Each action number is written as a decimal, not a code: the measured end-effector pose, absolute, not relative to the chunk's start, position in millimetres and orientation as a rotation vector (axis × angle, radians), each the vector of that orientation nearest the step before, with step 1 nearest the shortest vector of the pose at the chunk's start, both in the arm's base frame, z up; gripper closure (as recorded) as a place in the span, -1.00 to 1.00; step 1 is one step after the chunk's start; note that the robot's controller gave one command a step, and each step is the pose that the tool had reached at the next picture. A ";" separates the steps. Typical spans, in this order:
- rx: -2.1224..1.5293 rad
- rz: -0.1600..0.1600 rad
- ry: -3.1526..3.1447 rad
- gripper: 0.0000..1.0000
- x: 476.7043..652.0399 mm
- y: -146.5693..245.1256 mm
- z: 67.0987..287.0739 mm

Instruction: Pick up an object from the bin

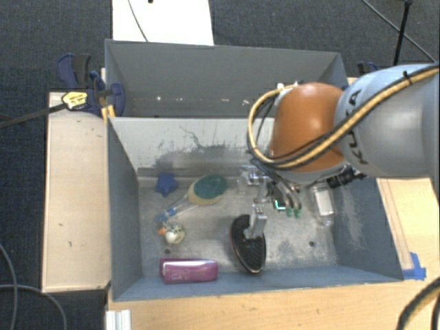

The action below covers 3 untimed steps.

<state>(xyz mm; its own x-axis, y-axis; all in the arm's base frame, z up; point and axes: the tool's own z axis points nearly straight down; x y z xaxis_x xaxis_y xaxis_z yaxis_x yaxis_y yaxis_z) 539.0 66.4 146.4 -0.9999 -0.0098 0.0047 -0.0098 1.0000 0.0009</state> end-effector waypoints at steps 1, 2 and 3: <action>-0.198 -0.003 -3.124 -1.00 488.3 59.1 69.3; -0.203 -0.006 -3.137 1.00 492.6 59.3 72.6; -0.181 -0.004 -3.146 1.00 494.2 55.3 214.2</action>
Offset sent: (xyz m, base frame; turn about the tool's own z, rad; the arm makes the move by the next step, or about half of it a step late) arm -0.0480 -0.0090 -0.0764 0.1379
